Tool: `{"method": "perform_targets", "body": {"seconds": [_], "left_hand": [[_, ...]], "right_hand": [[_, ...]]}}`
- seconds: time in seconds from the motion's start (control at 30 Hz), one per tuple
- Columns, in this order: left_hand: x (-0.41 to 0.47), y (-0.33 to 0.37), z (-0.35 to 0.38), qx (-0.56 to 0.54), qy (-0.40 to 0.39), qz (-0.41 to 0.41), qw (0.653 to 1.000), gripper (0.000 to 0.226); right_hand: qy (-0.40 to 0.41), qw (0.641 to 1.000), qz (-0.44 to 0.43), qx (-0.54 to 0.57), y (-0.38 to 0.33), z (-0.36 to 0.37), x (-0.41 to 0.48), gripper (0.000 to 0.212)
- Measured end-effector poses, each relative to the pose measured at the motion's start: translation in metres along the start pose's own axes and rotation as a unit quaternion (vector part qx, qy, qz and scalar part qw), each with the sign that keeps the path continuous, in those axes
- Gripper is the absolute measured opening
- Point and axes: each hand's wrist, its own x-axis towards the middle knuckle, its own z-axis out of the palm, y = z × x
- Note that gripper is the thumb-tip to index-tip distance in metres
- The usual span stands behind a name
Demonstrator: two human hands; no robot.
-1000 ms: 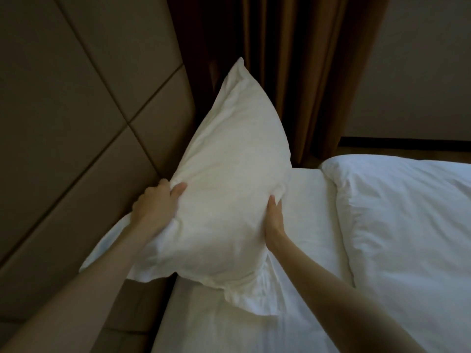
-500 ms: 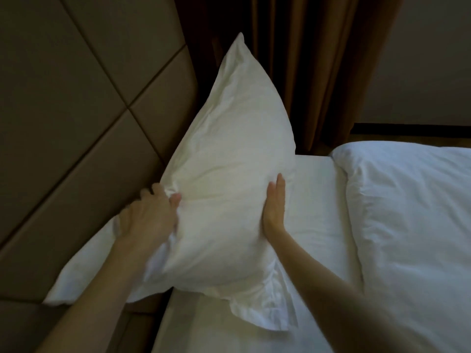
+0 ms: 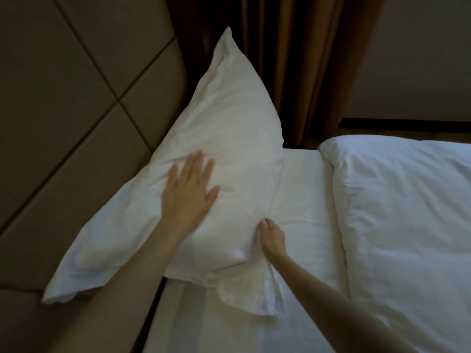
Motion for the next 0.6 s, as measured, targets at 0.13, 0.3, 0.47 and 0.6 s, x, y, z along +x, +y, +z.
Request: {"method": "perform_targets", "body": {"seconds": [0.13,0.3,0.47,0.6], "left_hand": [[-0.031,-0.045,0.002,0.006,-0.001,-0.076,0.997,0.069],[-0.059,-0.058,-0.014,0.023,-0.010,-0.094,0.995,0.066],[-0.080,-0.066,-0.036,0.012,-0.084,-0.073,0.994,0.060],[-0.100,-0.067,-0.065,-0.032,-0.089,-0.111,0.989,0.034]], "right_hand": [[0.084,0.990,-0.042,0.109,-0.045,0.001,0.001,0.050],[-0.020,0.994,-0.054,0.089,-0.059,0.027,-0.034,0.060],[-0.125,0.989,0.081,0.016,-0.048,-0.013,-0.049,0.053],[-0.146,0.984,0.095,0.032,-0.073,-0.045,-0.065,0.038]]}}
